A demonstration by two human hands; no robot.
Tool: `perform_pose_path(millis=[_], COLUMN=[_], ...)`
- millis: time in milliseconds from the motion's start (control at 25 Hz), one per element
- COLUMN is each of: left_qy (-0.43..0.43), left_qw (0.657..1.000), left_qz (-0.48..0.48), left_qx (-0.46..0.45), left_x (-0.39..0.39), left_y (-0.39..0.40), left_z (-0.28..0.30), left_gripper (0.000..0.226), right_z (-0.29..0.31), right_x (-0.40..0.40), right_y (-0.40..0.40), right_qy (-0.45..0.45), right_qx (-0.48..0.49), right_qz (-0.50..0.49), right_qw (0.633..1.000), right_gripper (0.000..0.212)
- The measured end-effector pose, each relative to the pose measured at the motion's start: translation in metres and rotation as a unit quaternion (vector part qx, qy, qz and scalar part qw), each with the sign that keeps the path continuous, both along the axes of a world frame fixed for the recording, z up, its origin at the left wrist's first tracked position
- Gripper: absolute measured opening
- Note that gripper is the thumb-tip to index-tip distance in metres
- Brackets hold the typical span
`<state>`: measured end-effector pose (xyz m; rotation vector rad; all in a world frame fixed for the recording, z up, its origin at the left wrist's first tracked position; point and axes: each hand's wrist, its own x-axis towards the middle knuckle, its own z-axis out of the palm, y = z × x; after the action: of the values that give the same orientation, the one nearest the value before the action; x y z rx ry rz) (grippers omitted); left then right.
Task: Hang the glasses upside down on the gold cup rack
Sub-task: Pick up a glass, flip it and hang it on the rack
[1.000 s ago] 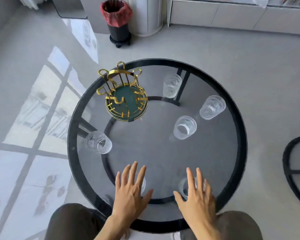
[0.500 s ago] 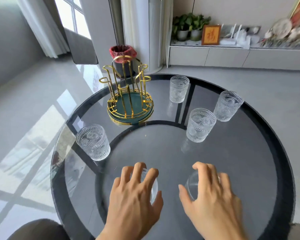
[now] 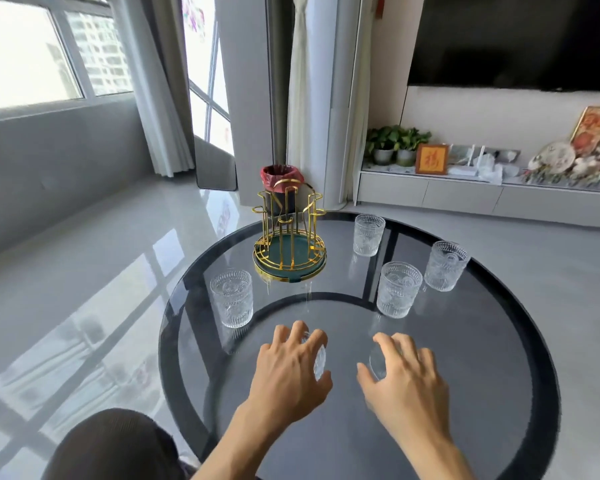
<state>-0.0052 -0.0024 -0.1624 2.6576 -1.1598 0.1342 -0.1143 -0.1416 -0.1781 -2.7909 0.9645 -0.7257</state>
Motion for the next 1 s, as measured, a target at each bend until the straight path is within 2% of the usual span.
perform_pose_path(millis=[240, 400, 480, 520, 600, 640, 680, 760, 800, 840, 880, 960, 1000], left_qy=[0.052, 0.114, 0.146, 0.156, 0.179, 0.197, 0.217, 0.249, 0.257, 0.258, 0.256, 0.253, 0.256], left_qw=[0.994, 0.990, 0.983, 0.978, 0.963, 0.950, 0.933, 0.888, 0.864, 0.847, 0.838, 0.837, 0.842], left_qz=[-0.090, -0.073, -0.065, -0.067, -0.072, -0.072, -0.070, -0.066, -0.064, -0.062, -0.067, -0.095, -0.110], left_qx=[0.029, -0.044, -0.096, -0.121, -0.186, -0.229, -0.277, -0.381, -0.427, -0.461, -0.478, -0.475, -0.462], left_x=[0.016, 0.032, 0.041, 0.045, 0.057, 0.063, 0.068, 0.079, 0.085, 0.091, 0.097, 0.106, 0.111], left_y=[0.009, 0.011, 0.012, 0.013, 0.014, 0.014, 0.013, 0.011, 0.009, 0.007, 0.005, -0.002, -0.005], left_z=[0.003, 0.008, 0.014, 0.018, 0.031, 0.040, 0.049, 0.066, 0.074, 0.080, 0.085, 0.092, 0.093], left_gripper=[0.064, 0.062, 0.060, 0.059, 0.056, 0.054, 0.052, 0.050, 0.049, 0.048, 0.047, 0.048, 0.048], right_z=[-0.003, 0.006, 0.017, 0.024, 0.040, 0.049, 0.056, 0.065, 0.065, 0.066, 0.069, 0.074, 0.077], right_x=[0.004, 0.016, 0.027, 0.031, 0.041, 0.048, 0.056, 0.071, 0.081, 0.091, 0.101, 0.121, 0.132], right_y=[-0.009, -0.028, -0.036, -0.036, -0.028, -0.019, -0.009, 0.011, 0.017, 0.022, 0.023, 0.019, 0.017], right_qy=[0.022, 0.053, 0.094, 0.082, -0.074, -0.171, -0.237, -0.283, -0.278, -0.260, -0.250, -0.274, -0.284], right_qx=[0.011, 0.065, 0.065, 0.053, 0.029, 0.035, 0.059, 0.191, 0.302, 0.427, 0.546, 0.741, 0.798], right_qz=[0.001, 0.026, 0.051, 0.069, 0.122, 0.147, 0.168, 0.188, 0.182, 0.172, 0.160, 0.166, 0.168], right_qw=[1.000, 0.996, 0.992, 0.993, 0.989, 0.974, 0.955, 0.921, 0.893, 0.849, 0.783, 0.590, 0.504], right_gripper=[0.050, 0.051, 0.057, 0.059, 0.052, 0.046, 0.043, 0.044, 0.046, 0.049, 0.051, 0.050, 0.050])
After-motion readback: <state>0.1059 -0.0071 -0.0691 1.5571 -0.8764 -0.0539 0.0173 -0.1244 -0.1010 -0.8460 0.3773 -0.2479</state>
